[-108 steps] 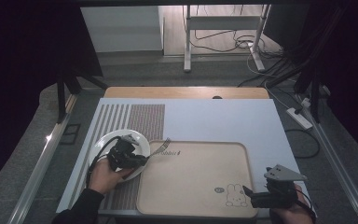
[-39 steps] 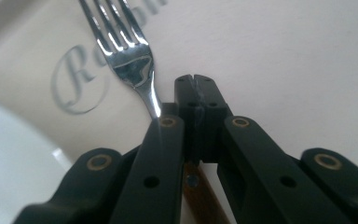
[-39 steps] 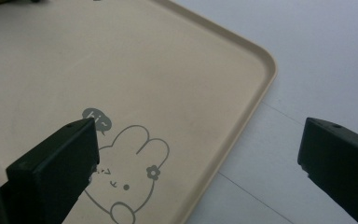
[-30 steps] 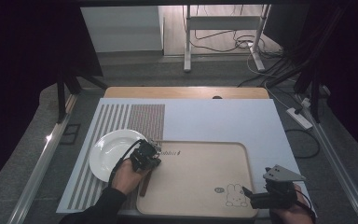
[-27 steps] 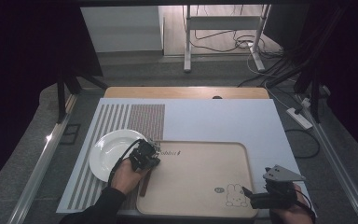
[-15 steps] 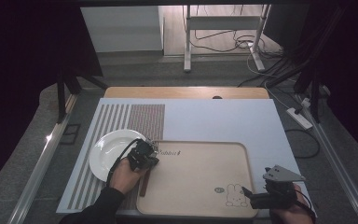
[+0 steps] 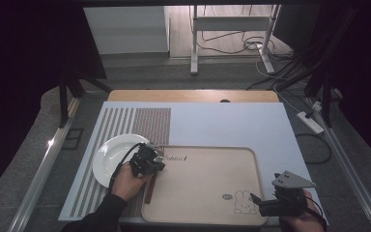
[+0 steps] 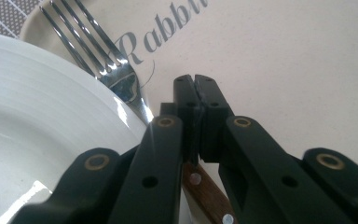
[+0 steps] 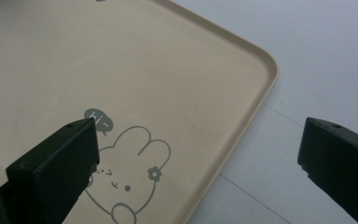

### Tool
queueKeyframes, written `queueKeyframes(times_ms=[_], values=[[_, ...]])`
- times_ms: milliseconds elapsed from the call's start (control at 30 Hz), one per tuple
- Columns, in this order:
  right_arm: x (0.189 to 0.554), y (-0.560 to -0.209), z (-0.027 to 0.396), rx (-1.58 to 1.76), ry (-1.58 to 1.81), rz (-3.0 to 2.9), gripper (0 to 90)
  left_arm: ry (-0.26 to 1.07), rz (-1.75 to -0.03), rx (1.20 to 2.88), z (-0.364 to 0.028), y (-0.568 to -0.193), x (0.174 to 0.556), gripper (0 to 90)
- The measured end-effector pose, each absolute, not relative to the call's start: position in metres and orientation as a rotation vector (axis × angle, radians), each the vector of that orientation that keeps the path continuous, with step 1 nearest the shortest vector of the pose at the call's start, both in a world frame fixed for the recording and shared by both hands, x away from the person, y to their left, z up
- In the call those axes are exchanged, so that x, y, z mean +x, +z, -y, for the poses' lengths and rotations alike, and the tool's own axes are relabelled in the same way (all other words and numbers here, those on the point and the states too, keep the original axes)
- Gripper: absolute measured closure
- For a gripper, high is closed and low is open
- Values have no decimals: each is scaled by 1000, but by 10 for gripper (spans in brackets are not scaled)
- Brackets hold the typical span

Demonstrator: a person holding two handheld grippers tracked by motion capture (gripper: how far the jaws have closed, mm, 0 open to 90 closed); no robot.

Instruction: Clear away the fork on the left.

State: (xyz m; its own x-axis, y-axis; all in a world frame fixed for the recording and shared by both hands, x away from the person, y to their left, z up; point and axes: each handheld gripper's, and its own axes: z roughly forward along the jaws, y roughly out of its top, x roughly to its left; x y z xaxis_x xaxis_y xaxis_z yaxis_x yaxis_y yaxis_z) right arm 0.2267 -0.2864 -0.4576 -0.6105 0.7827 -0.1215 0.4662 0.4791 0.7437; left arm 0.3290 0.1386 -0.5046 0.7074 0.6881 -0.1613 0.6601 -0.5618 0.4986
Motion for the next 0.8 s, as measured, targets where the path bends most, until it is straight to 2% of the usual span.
queueKeyframes(times_ms=[367, 467, 633, 800], values=[[226, -458, 287, 1041, 947, -2277, 0, 75, -1012, 2325, -148, -494, 324, 797], [226, -458, 287, 1041, 945, -2277, 0, 82, -1016, 2301, -152, -490, 322, 752], [226, -458, 287, 1041, 947, -2274, 0, 101, -1009, 2282, -159, -487, 320, 636], [226, -458, 286, 1038, 943, -2280, 0, 136, -1016, 2281, -164, -486, 317, 457]])
